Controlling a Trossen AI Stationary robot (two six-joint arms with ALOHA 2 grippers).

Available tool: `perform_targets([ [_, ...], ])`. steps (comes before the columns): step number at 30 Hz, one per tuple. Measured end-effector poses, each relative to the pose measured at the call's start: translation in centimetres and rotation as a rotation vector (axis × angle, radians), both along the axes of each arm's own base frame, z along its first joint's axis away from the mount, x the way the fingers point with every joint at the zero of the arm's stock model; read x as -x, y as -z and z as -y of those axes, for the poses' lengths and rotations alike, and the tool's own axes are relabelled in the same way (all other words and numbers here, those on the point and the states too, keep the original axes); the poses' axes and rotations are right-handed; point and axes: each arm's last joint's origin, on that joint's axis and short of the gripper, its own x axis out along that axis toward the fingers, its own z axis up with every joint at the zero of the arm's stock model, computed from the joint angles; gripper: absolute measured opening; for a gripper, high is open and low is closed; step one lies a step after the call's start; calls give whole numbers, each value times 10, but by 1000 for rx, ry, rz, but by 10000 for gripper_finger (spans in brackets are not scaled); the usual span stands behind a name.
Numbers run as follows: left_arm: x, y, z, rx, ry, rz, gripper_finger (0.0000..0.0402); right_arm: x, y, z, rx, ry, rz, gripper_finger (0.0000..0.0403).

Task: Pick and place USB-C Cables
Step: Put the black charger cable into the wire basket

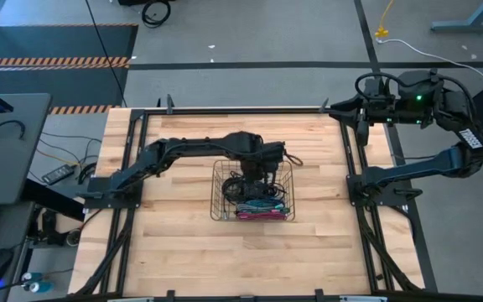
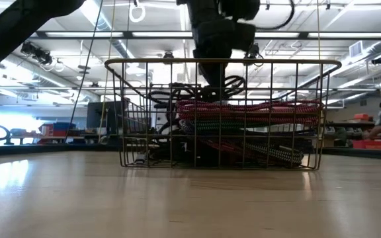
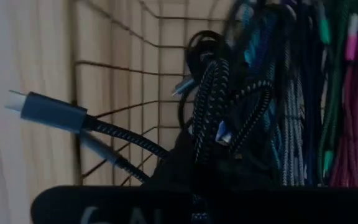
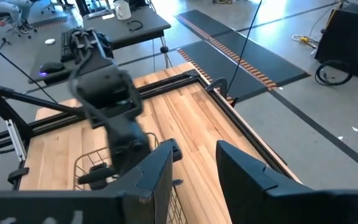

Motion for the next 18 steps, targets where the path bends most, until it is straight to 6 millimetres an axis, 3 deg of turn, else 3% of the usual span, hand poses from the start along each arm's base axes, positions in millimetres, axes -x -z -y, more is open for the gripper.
perform_targets([
  [8, 1, -5, 34, -109, 179, 0, 14, 0, 1, 0, -3, 0, -15, 130],
  [18, 4, -4, 65, -62, 297, 1, 14, -2, 2, 1, -19, 18, -23, 130],
])
